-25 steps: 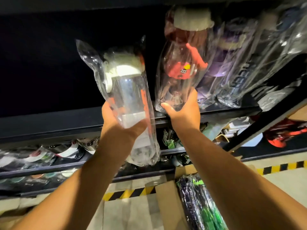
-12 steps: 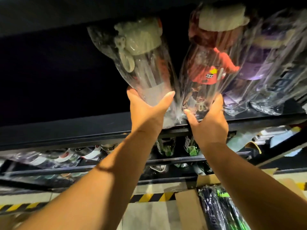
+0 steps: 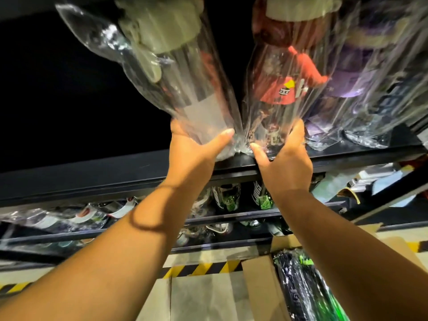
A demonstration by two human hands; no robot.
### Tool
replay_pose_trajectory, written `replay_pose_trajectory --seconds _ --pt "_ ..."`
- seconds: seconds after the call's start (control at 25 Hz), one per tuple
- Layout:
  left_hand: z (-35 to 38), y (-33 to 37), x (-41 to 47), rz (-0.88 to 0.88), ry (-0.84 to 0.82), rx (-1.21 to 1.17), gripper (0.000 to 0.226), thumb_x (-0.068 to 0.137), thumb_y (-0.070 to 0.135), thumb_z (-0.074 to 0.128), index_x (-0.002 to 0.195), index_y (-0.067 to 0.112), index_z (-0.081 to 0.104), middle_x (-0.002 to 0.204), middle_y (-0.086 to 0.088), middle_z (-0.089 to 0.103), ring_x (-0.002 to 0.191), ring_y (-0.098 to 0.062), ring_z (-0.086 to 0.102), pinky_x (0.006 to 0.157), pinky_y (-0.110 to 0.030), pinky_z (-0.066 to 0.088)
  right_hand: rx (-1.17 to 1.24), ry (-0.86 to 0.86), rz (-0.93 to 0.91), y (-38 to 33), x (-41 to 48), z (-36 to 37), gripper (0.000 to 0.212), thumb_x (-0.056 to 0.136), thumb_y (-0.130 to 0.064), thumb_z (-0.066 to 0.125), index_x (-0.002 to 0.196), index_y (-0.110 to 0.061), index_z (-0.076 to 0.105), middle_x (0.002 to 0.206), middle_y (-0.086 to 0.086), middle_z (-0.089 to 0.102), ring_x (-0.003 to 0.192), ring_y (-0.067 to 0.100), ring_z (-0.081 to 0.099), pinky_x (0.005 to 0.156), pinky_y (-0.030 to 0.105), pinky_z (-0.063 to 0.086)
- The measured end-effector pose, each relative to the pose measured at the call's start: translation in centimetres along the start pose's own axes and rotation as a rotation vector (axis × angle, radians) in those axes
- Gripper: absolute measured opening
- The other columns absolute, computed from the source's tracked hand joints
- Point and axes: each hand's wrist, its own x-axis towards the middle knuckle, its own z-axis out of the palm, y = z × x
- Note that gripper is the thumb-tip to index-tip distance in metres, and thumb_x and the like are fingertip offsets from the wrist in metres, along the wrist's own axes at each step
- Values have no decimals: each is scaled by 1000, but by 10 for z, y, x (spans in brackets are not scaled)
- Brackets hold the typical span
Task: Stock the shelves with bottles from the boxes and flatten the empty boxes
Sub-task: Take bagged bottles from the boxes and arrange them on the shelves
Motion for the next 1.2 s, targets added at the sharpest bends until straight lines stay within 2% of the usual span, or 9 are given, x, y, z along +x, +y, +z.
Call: replay_pose_trajectory --seconds 0.04,0.16,0.28,0.44,0.64,0.84,0.92,1.04,1.2 --pt "3 1 3 7 34 -15 68 75 17 87 127 8 43 115 -1 65 104 -4 66 97 -23 51 -1 3 5 0 0 0 98 85 -51 69 154 -4 16 145 18 48 125 34 54 103 39 44" --pt "13 -5 0 -34 36 46 65 75 21 87 119 18 39 102 19 56 84 22 55 83 2 40 -15 16 1 0 -1 2 99 86 -52 68 154 -2 16 146 19 46 126 34 53 103 39 43" --pt "18 -14 -2 -106 -38 128 63 75 31 86 119 23 42 104 18 58 90 10 58 86 -6 47 -15 11 -3 1 -2 3 100 86 -52 67 155 -2 14 145 20 47 127 34 52 104 39 41" --pt "17 -12 12 -135 -91 211 52 78 44 81 109 22 45 95 20 52 84 8 53 69 -5 38 -10 -14 11 -2 -2 1 100 87 -52 65 155 -1 11 144 21 48 129 33 50 105 37 39" --pt "20 -21 11 -112 -106 201 63 76 45 83 123 17 52 113 10 64 102 -6 63 83 -15 44 -3 -35 6 -3 1 3 101 88 -52 63 155 0 7 141 24 50 133 34 45 109 41 37" --pt "15 -20 4 -150 -127 202 79 71 31 89 133 13 44 114 11 57 102 -6 57 67 6 38 142 -61 59 1 0 0 114 80 -46 77 157 -7 2 156 16 34 143 29 33 116 40 31" --pt "13 -23 -2 -131 -135 219 86 72 31 88 137 19 33 121 15 48 110 -2 49 79 4 35 299 -92 133 2 -2 -6 119 77 -40 81 158 -15 -2 162 9 23 148 23 25 118 41 27" --pt "6 -26 -12 -97 -102 247 109 71 39 88 153 23 17 152 4 36 140 -15 35 109 -23 29 350 -103 150 6 -16 -19 111 79 -37 80 158 -21 4 162 6 22 149 20 20 119 39 26" --pt "4 -33 -48 -78 -58 355 114 72 32 88 158 25 13 160 3 24 146 -11 23 117 -26 19 254 -126 48 29 -67 -32 92 85 -38 74 156 -23 16 157 2 28 147 17 19 119 41 26"
